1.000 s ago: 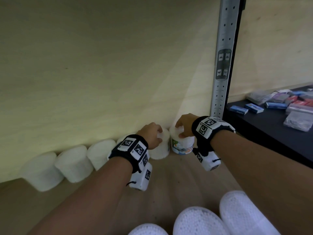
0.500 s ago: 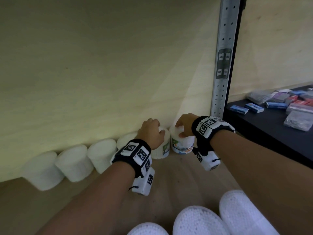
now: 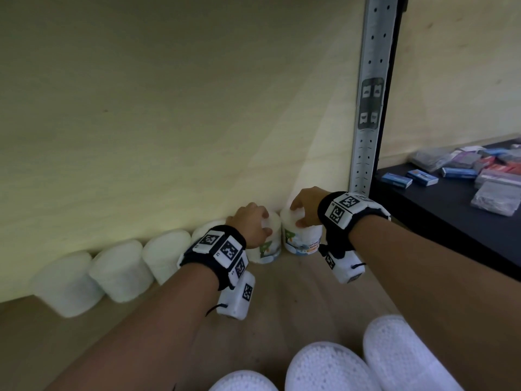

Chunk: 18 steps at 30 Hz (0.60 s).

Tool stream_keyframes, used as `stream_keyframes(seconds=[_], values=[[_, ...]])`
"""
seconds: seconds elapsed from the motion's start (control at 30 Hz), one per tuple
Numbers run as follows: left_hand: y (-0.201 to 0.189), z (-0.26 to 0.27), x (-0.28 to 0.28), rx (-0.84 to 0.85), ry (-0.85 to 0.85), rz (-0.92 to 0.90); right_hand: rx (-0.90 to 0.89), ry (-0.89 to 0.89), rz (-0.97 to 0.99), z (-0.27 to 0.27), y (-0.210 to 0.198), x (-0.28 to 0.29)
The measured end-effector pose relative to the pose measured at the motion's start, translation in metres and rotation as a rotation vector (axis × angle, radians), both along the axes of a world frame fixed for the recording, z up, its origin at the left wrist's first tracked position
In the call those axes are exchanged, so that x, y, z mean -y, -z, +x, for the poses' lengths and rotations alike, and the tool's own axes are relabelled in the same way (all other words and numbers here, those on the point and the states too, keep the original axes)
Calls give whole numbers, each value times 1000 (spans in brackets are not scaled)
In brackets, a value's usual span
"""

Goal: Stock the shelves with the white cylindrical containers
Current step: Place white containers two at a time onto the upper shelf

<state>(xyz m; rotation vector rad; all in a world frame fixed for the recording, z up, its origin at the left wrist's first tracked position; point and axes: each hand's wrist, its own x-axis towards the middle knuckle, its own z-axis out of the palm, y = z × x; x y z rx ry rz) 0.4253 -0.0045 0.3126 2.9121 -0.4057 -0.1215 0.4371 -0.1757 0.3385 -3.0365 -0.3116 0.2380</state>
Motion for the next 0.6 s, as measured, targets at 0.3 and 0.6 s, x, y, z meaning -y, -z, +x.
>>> stream_keyframes(seconds=[0.3,0.6], values=[[-13,-3,-7,-118,55,-9,-5,11,-4,0,-1,-1],[3,-3,3,122,-154,-39,-2,5,-1,0,-1,0]])
